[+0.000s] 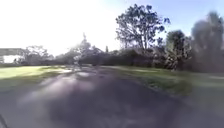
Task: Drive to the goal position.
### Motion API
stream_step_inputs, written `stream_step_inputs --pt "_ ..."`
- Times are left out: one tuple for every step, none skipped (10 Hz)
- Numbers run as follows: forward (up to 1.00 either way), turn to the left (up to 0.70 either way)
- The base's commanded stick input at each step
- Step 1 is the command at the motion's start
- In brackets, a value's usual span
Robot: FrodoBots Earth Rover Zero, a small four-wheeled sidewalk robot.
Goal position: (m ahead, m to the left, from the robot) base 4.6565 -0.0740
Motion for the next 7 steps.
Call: stream_step_inputs --pt "0.70 0.17" --pt "0.70 0.09" --pt "0.70 0.00" --pt "0.70 0.00" --pt "0.70 0.00" --pt "0.70 0.00" --pt "0.70 0.00"
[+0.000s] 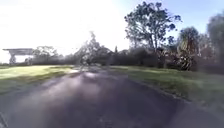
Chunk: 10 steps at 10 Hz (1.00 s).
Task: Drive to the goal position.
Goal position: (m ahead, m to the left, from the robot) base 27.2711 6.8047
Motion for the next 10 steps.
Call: stream_step_inputs --pt "0.70 0.00" --pt "0.70 0.00" --pt "0.70 0.00" --pt "0.70 0.00" --pt "0.70 0.00" --pt "0.70 0.00" --pt "0.70 0.00" --pt "0.70 0.09" --pt "0.70 0.22" --pt "0.70 0.35"
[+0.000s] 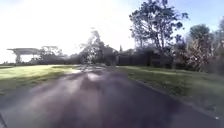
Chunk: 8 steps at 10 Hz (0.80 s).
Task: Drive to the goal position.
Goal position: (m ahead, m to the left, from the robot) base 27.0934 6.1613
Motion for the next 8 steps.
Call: stream_step_inputs --pt "0.70 0.23" --pt "0.70 0.10" --pt "0.70 0.00" --pt "0.70 0.00" --pt "0.70 0.00" --pt "0.70 0.00" --pt "0.70 0.00" --pt "0.70 0.00"
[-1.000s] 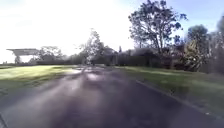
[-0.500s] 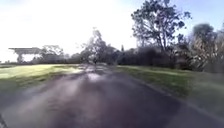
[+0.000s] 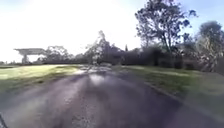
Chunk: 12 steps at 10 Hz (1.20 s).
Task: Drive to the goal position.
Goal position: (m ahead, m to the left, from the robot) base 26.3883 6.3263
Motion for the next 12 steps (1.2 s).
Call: stream_step_inputs --pt "0.70 0.00" --pt "0.70 0.00" --pt "0.70 0.00" --pt "0.70 0.00" --pt "0.70 0.00" --pt "0.70 0.00" --pt "0.70 0.00" --pt "0.70 0.00" --pt "0.70 0.00" --pt "0.70 0.00" --pt "0.70 0.00" --pt "0.70 0.00"
